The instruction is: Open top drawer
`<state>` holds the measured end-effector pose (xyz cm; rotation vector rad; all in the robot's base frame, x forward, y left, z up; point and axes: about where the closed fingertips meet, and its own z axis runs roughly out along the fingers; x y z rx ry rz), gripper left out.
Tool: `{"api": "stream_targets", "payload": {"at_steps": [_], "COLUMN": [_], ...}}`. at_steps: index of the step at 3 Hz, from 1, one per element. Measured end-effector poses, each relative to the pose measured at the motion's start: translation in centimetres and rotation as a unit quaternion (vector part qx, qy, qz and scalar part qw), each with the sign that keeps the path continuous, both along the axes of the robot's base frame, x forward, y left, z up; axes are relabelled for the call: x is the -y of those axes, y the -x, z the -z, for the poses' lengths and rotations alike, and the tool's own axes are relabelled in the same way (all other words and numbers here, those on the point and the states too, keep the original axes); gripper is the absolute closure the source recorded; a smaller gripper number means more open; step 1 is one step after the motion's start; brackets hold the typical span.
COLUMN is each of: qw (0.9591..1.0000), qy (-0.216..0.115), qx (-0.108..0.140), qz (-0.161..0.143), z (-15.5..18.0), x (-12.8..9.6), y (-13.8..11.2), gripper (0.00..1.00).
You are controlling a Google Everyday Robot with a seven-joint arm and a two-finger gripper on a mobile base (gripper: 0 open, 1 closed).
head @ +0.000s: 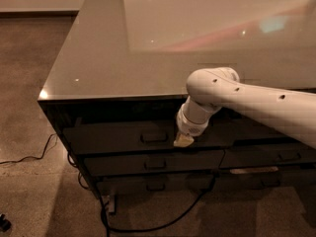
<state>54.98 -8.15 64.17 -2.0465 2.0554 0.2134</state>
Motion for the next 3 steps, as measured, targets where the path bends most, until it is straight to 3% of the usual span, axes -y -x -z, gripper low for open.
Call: {"api": "stream_targets", "payload": {"at_steps": [1, 2, 3], "qw": [1.0000, 0.9999, 0.9999], "qy": [0.001, 0.006, 0.006], "qx": [0.000, 0.004, 0.004], "qz": [-0.004, -0.013, -0.013], "z": [-1.0, -2.3, -2.2], "x": [0.2, 0.3, 0.3], "y": [1.1, 2.4, 2.4], "gripper": [0.88, 1.00, 1.00]}}
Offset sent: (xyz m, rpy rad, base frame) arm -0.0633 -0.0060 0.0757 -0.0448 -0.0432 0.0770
